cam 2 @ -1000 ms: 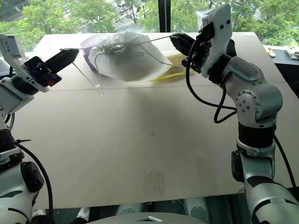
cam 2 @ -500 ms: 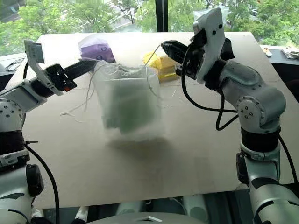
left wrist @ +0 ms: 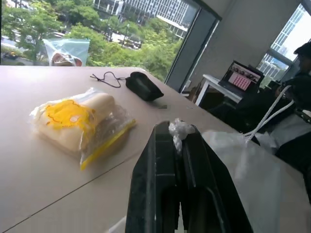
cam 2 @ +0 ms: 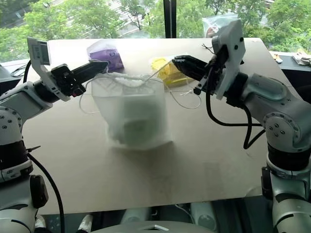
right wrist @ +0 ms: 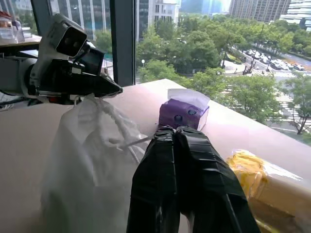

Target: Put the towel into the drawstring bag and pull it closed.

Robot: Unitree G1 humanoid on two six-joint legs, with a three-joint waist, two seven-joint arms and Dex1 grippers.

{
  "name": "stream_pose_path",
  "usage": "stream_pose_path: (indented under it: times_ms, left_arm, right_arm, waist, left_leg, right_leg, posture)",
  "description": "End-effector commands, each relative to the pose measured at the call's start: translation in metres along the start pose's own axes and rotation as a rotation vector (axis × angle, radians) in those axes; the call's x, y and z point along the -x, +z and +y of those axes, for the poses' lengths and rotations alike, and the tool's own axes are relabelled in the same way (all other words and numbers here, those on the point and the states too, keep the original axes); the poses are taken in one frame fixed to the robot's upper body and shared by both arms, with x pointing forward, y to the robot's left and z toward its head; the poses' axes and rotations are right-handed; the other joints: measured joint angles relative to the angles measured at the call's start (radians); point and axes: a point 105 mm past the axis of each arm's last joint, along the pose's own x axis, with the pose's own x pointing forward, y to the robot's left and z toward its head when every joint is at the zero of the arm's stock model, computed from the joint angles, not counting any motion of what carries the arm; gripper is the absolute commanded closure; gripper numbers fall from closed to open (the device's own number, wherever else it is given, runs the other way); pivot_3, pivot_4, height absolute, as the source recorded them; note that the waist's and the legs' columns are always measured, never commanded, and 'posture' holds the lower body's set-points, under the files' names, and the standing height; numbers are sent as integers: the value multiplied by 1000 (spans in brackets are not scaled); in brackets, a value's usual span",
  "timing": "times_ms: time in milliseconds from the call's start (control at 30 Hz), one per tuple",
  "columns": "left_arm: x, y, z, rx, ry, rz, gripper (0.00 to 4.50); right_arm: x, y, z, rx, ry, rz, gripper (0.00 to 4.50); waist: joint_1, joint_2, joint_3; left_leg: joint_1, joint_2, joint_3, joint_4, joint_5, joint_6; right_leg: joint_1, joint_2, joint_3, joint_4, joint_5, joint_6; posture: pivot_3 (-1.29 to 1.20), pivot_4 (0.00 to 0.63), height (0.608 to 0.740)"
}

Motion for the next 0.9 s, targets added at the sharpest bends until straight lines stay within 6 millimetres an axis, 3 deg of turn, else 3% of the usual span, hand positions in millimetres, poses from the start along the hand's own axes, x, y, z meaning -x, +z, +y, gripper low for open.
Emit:
stream_pose_path:
  times_ms: [33, 67, 167, 267, 367, 533, 633, 700, 767, 900]
  left_arm:
    - [10, 67, -6, -101, -1, -182, 4467]
    - [15, 56, -1, -135, 10, -111, 4467]
    - [32, 45, 21, -146, 98, -40, 4467]
    - [62, 56, 72, -218, 384, -104, 4467]
    - [74, 79, 85, -254, 460, -221, 4467]
    - [63, 87, 84, -297, 407, -232, 4467]
    - [50, 55, 65, -318, 248, -70, 4467]
    - [44, 34, 51, -287, 155, 2, 4467]
    - [34, 5, 26, -244, 29, 86, 4467]
    - [9, -33, -32, -115, -205, 144, 4467]
  right_arm:
    - [24, 52, -13, 182, -78, -66, 4500]
    - [35, 39, -28, 218, -147, 21, 4500]
    - [74, 17, -70, 293, -364, 189, 4500]
    - [129, 31, -122, 411, -723, 253, 4500]
    - [152, 43, -132, 460, -822, 245, 4500]
    - [141, 41, -122, 463, -743, 212, 4500]
    - [113, 12, -73, 290, -426, 187, 4500]
    - [105, -6, -53, 241, -333, 210, 4500]
    - [90, -25, -37, 155, -293, 187, 4500]
    - [69, -60, -20, 79, -227, 226, 4500]
  waist:
    - [2, -2, 6]
    - [1, -1, 5]
    - [-3, 1, -7]
    - [-2, 2, -6]
    - [-2, 1, -5]
    - [-5, 0, -5]
    - [-5, 1, -6]
    - [-5, 2, -6]
    - [-6, 1, -6]
    - [1, 0, -6]
  left_leg:
    - [-7, 0, -1, 1, 1, 0]
    - [-21, 0, -2, 5, 4, -2]
    - [-11, -1, 1, 1, 1, 1]
    - [-15, -2, 3, 1, 1, 2]
    - [-15, -3, 4, 2, 1, 3]
    - [-15, -2, 5, 1, 1, 3]
    - [-14, -2, 5, 1, 1, 3]
    - [-14, -1, 5, 1, 1, 3]
    - [-16, 0, 4, 1, 1, 3]
    - [-16, -1, 4, 4, 1, 3]
  right_leg:
    - [-6, 1, -2, 0, 1, -1]
    - [-19, 3, -2, 0, 8, -1]
    - [-9, -1, 0, -4, 2, 3]
    - [-13, -2, 1, -4, 2, 4]
    - [-15, -2, 3, -1, 2, 4]
    - [-15, -1, 3, -1, 2, 4]
    - [-14, -1, 4, -1, 2, 4]
    - [-14, -1, 4, 0, 2, 4]
    - [-15, -2, 4, 0, 2, 4]
    - [-14, -3, 4, 0, 2, 4]
  posture:
    - [0, 150, 740]
    - [0, 150, 740]
    - [0, 150, 740]
    - [0, 150, 740]
    - [0, 150, 740]
    - [0, 150, 740]
    - [0, 150, 740]
    - [0, 150, 740]
    - [0, 150, 740]
    - [0, 150, 740]
